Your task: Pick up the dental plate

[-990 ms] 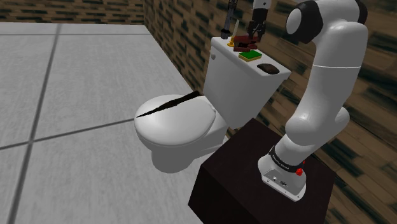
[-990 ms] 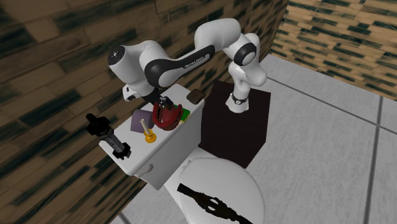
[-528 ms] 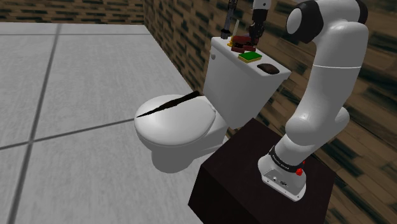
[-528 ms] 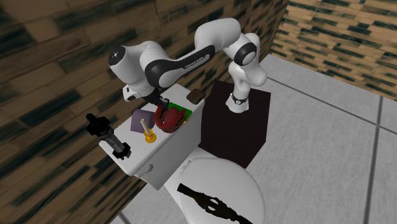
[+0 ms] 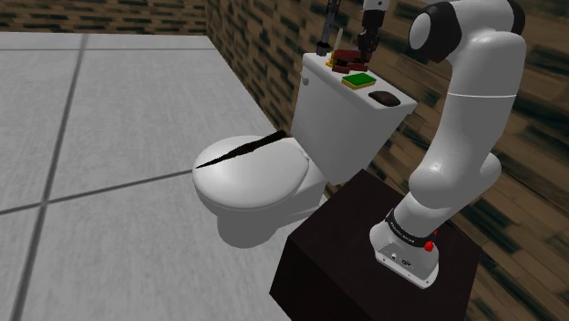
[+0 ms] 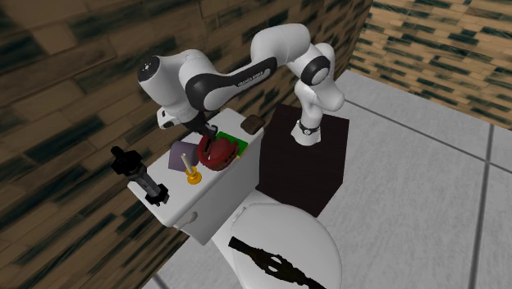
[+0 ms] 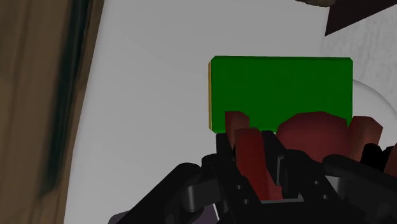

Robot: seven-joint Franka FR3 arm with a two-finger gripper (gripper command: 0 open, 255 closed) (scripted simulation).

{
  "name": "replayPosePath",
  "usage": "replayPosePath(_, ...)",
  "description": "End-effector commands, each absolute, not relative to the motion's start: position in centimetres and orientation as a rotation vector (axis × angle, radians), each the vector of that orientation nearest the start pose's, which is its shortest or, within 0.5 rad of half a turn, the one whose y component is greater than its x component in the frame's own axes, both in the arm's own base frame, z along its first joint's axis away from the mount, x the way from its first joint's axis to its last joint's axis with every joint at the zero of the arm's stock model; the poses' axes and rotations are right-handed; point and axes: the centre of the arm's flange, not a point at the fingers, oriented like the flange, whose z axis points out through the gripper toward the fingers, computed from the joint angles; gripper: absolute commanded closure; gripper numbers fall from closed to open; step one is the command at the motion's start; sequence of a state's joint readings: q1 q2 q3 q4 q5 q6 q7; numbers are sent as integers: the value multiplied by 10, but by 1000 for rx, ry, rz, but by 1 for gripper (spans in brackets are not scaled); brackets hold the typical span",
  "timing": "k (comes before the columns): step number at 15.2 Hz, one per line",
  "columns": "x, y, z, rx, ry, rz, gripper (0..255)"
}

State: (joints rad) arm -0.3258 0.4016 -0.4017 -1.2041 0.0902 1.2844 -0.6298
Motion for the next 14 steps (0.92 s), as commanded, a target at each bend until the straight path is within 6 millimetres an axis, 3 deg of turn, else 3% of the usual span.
replayPosePath(1,510,-371,556,-2981,117,404,255)
replayPosePath(12,510,-371,614,-2981,117,404,255)
replayPosePath(14,510,-371,615,-2981,117,404,255)
